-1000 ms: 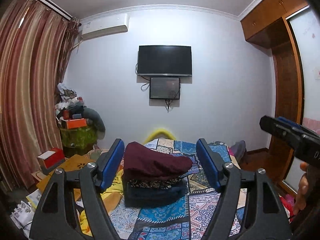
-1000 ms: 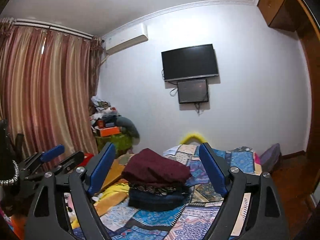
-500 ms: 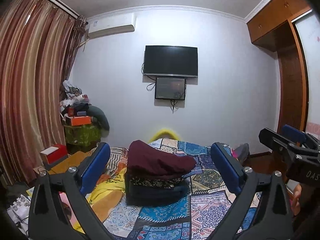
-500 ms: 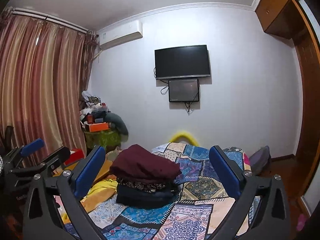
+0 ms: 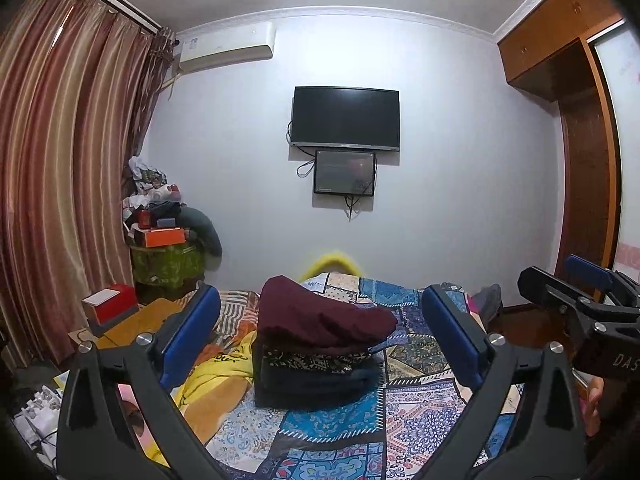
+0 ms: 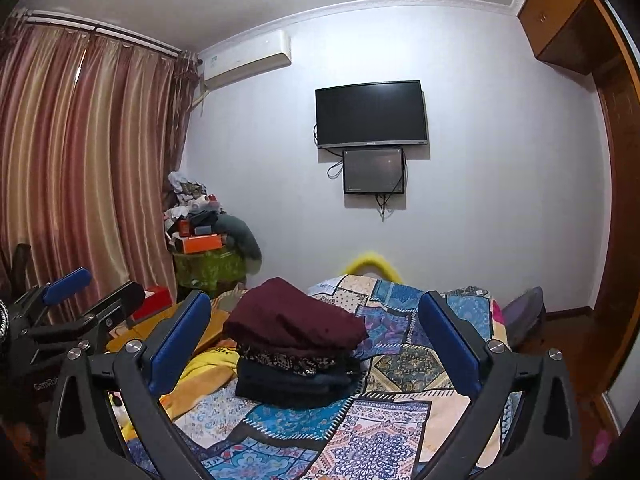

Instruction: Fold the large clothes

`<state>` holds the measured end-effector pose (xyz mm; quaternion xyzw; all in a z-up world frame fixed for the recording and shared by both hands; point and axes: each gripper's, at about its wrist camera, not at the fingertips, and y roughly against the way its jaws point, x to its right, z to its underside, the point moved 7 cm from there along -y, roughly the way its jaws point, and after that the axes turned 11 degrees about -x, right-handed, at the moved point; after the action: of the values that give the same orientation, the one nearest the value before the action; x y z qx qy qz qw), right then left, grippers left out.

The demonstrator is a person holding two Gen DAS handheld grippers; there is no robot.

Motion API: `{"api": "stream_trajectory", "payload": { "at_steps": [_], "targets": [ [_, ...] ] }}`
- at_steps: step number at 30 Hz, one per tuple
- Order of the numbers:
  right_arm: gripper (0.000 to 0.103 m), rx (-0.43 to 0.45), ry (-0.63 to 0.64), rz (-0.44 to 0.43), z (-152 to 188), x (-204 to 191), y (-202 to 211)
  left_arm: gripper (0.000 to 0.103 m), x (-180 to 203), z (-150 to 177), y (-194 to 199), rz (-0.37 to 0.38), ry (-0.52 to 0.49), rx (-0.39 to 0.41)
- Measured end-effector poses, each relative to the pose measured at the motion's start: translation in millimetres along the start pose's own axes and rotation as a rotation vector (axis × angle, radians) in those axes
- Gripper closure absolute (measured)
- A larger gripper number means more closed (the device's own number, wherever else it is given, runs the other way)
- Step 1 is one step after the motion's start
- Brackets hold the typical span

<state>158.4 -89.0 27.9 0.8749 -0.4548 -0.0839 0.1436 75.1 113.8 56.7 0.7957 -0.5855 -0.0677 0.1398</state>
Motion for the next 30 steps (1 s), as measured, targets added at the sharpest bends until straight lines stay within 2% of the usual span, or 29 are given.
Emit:
{"api": "stream_trajectory", "payload": {
  "at_steps": [30],
  "targets": [
    [0.0, -0.028, -0.017, -0.008, -0.5, 5.7, -1.3, 0.001, -6.2, 6.3, -12.2, -0.004, 0.02, -0.029]
  ]
}}
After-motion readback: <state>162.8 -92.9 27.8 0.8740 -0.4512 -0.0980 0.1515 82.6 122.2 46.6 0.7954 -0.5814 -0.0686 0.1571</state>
